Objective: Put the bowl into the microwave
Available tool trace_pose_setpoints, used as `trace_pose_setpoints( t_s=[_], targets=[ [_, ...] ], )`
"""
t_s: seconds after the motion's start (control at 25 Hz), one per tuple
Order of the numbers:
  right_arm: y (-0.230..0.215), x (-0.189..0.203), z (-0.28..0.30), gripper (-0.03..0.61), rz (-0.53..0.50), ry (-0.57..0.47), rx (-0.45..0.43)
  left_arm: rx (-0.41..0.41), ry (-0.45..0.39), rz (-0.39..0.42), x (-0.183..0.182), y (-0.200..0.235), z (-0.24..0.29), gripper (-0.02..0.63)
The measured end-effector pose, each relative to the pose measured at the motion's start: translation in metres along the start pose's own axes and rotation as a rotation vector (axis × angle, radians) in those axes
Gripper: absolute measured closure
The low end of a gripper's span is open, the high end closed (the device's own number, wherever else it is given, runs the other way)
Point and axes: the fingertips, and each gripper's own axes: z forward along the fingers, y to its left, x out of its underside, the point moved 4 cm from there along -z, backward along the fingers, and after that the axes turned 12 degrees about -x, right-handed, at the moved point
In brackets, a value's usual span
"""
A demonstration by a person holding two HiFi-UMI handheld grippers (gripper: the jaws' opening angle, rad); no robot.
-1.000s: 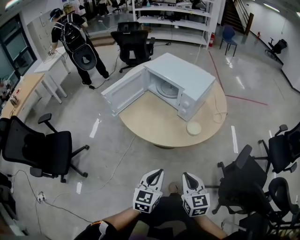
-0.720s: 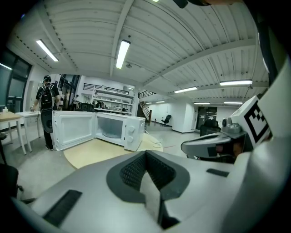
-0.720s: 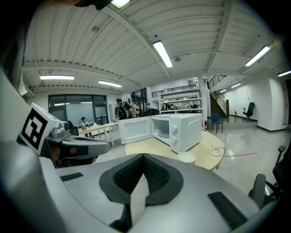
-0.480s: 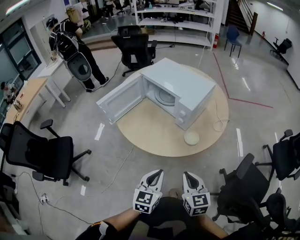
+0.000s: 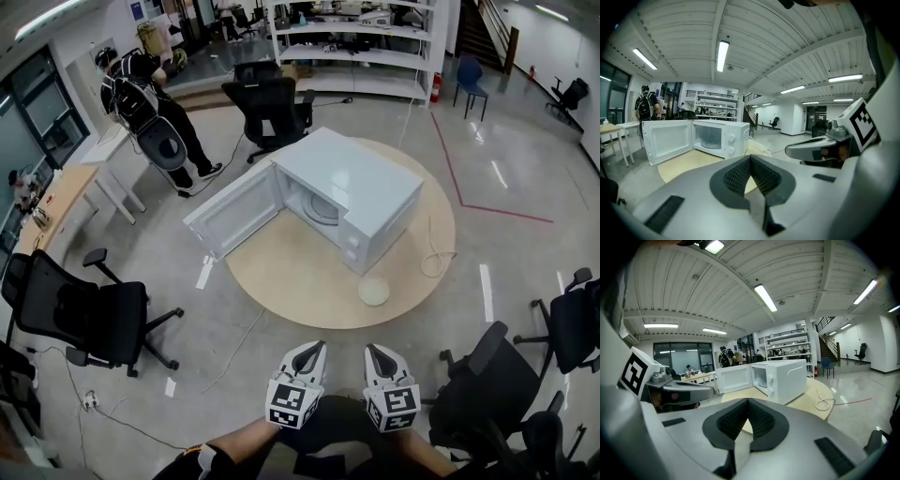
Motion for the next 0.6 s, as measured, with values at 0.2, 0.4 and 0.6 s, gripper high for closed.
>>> trace_pose_setpoints(
  t_s=[0.2, 0.4, 0.6],
  targets=[
    [-0.018, -0.001, -0.004, 0.565, -0.002, -0.008, -0.028, -0.024, 0.006, 0.006, -0.005, -0.013, 0.01, 0.568],
    [-0.034, 0.001, -0.007, 0.563, 0.013, -0.02, -0.057, -0.036, 0.016, 0.022, -0.005, -0.028, 0.021, 0.568],
    [-0.046, 0.005, -0.007, 0.563, 0.036, -0.024, -0.054, -0.03, 0.023, 0.033, -0.004, -0.037, 0.029, 0.568]
  ],
)
